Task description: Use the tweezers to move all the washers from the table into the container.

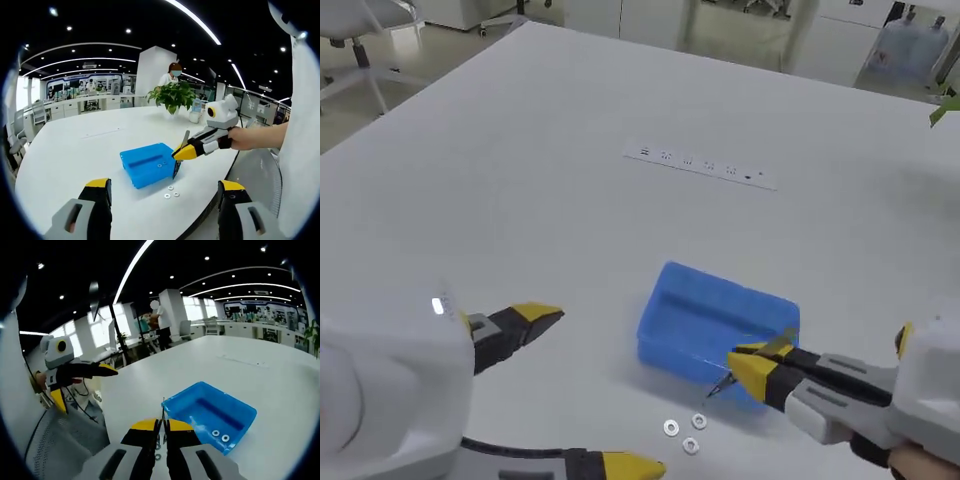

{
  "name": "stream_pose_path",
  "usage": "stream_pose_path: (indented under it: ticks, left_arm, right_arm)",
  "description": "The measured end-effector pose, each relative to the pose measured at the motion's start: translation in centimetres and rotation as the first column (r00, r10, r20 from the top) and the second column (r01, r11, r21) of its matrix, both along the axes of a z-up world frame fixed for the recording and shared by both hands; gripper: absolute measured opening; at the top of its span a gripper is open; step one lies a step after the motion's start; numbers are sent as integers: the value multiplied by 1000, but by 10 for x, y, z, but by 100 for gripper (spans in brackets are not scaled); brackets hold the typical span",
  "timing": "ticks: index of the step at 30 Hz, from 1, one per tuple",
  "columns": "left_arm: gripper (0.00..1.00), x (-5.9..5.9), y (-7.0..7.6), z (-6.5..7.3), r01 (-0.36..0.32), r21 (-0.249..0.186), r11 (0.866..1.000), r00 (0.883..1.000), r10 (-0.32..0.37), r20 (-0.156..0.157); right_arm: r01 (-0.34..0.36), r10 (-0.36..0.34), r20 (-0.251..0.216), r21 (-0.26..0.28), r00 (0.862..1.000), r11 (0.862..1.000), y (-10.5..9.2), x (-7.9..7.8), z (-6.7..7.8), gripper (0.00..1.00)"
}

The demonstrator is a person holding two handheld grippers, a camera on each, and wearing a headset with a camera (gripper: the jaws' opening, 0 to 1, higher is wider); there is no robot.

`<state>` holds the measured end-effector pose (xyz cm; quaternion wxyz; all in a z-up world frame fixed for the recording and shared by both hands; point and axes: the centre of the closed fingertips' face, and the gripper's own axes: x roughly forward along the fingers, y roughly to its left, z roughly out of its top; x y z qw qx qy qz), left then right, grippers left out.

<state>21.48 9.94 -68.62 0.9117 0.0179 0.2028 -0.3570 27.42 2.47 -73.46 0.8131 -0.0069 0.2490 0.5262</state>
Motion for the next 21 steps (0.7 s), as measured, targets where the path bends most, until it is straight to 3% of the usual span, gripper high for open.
stream_pose_path:
  ticks: [4, 8, 21]
  left_arm:
    - [89, 1, -1, 2, 2, -4, 1000, 1000, -2, 3]
    - [89, 1, -3, 3, 10, -1, 1000, 1000, -10, 6]
    - [89, -3, -3, 0, 15, 5, 1000, 1000, -15, -2]
  right_arm:
    - [-29, 28, -46, -18, 999, 999, 5, -10, -16, 3]
    - [-42, 39, -55, -49, 998, 998, 6, -14, -26, 3]
    - [-71, 66, -73, -78, 995, 994, 8, -18, -37, 3]
